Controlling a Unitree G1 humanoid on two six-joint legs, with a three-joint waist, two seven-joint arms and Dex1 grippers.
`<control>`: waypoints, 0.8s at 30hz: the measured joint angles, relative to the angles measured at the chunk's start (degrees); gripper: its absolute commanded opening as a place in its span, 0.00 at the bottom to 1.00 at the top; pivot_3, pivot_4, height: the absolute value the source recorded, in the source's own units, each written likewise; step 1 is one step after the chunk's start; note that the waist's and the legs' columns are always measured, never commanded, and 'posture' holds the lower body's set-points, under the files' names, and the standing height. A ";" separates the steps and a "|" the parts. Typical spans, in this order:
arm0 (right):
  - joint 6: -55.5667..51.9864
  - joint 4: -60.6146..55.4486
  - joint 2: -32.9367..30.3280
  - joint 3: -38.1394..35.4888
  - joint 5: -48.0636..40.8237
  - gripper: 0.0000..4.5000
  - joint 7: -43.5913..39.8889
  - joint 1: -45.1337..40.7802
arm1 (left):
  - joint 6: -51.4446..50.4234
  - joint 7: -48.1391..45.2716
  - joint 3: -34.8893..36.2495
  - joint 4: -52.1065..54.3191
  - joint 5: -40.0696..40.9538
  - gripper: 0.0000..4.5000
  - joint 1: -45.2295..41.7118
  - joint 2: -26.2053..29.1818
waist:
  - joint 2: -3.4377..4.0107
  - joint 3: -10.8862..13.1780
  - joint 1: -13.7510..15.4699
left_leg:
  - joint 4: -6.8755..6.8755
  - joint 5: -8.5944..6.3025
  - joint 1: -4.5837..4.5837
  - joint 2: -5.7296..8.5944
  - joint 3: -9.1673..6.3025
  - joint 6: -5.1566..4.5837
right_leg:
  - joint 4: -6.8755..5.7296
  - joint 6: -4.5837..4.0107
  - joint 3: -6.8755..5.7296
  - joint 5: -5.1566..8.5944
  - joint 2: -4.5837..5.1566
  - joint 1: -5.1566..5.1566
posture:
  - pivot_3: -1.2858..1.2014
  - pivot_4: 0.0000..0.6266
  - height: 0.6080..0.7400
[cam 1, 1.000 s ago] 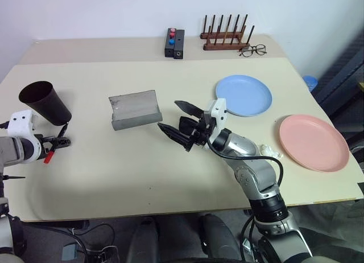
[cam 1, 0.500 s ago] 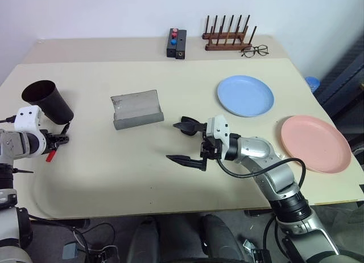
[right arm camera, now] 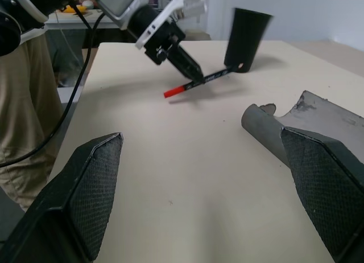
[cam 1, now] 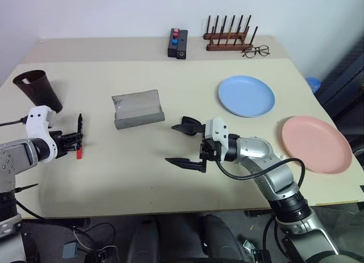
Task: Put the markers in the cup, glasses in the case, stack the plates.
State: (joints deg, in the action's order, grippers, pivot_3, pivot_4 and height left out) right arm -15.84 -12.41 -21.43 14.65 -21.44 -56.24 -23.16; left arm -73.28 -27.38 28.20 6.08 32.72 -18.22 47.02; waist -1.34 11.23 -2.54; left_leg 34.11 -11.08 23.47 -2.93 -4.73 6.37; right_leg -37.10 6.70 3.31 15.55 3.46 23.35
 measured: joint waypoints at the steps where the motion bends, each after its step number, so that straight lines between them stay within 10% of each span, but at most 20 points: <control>1: 0.00 0.08 0.07 0.05 0.02 1.00 -0.04 -0.06 | -0.02 0.36 0.23 0.57 0.07 0.01 0.00 -0.13 | 0.00 0.00 -0.01 | 0.00 0.00 0.00 0.00 0.00 0.00 | 0.00 0.00 0.00 0.00 0.00 0.00 | 0.52 0.24 1.00; 15: 0.12 0.45 0.70 0.53 0.46 1.00 0.09 -0.69 | 2.61 4.41 0.49 -1.05 -0.61 0.01 -1.69 -2.93 | 0.00 0.00 0.02 | 0.00 0.00 0.01 0.00 0.00 0.00 | 0.01 0.11 0.00 -0.06 -0.01 0.00 | 0.52 0.24 1.00; 24: 0.18 0.61 1.27 0.52 0.53 1.00 0.80 -0.60 | 40.40 18.59 0.20 -10.49 -16.41 0.01 -12.82 -6.39 | -0.09 -0.03 0.16 | 0.01 0.02 0.01 0.01 0.01 0.03 | 0.04 0.18 0.01 -0.10 -0.01 -0.03 | 0.52 0.24 1.00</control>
State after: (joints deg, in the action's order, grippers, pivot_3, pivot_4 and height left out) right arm -15.67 -11.80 -20.16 15.17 -20.91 -55.44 -23.76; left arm -32.88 -8.79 28.40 -4.40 16.31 -31.04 40.63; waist -1.43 11.19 -2.38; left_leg 34.12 -11.06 23.48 -2.91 -4.73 6.40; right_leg -37.06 6.89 3.32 15.45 3.45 23.32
